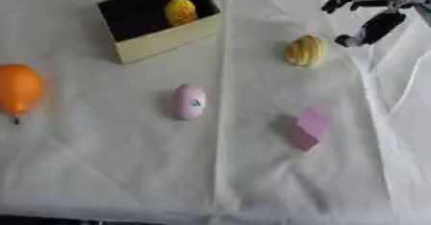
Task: Pick up objects on the table and place them in the box.
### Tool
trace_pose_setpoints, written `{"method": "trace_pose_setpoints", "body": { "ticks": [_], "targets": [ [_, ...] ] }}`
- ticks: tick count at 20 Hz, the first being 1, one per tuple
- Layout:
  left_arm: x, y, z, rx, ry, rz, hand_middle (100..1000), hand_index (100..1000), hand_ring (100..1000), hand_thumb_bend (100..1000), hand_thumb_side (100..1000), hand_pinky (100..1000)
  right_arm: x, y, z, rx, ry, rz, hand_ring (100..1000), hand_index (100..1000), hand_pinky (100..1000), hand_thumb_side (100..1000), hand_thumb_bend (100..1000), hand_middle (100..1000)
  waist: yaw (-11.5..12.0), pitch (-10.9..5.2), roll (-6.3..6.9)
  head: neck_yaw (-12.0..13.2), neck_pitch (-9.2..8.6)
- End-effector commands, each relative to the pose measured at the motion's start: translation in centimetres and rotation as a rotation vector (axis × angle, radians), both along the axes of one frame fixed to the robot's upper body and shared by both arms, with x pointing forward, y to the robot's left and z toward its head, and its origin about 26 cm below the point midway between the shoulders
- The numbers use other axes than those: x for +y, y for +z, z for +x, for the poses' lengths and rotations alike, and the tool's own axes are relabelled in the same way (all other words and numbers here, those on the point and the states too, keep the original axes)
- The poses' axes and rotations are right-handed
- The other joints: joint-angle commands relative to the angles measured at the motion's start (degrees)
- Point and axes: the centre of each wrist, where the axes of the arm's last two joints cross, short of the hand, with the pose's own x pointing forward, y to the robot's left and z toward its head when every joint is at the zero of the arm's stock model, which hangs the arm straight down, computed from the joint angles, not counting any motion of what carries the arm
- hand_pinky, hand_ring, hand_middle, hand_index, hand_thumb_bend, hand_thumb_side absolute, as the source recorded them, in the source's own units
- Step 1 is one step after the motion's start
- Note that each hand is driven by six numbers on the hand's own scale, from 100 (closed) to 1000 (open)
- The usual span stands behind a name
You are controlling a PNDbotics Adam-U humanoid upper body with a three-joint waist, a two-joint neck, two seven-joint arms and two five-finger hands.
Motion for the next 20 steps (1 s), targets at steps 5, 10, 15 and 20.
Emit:
{"method": "trace_pose_setpoints", "body": {
  "ticks": [5,10,15,20],
  "targets": [
    [0.0,0.9,-0.2,-0.028,-0.01,0.019,754,843,757,100,615,801,0.2,-0.7,0.7,-0.051,-0.012,-0.018,955,960,870,267,268,880,0.33,-0.41,-0.33,-0.36,0.2],
    [-0.1,0.9,-0.2,-0.028,-0.014,0.016,754,843,757,100,619,801,0.3,-1.7,0.8,-0.018,0.006,-0.002,956,959,870,293,220,878,0.43,-0.06,-0.37,-0.29,0.2],
    [-0.1,0.9,-0.2,-0.029,-0.014,0.012,753,843,758,100,621,801,0.3,-2.6,0.9,0.018,0.017,0.014,956,956,869,308,189,874,0.58,0.19,-0.27,-0.33,0.2],
    [-0.1,0.9,-0.2,-0.027,-0.017,0.009,753,843,758,100,625,802,0.5,-3.3,1.2,0.044,0.02,0.027,954,947,867,286,177,859,0.7,0.43,-0.18,-0.45,0.2]
  ]
}}
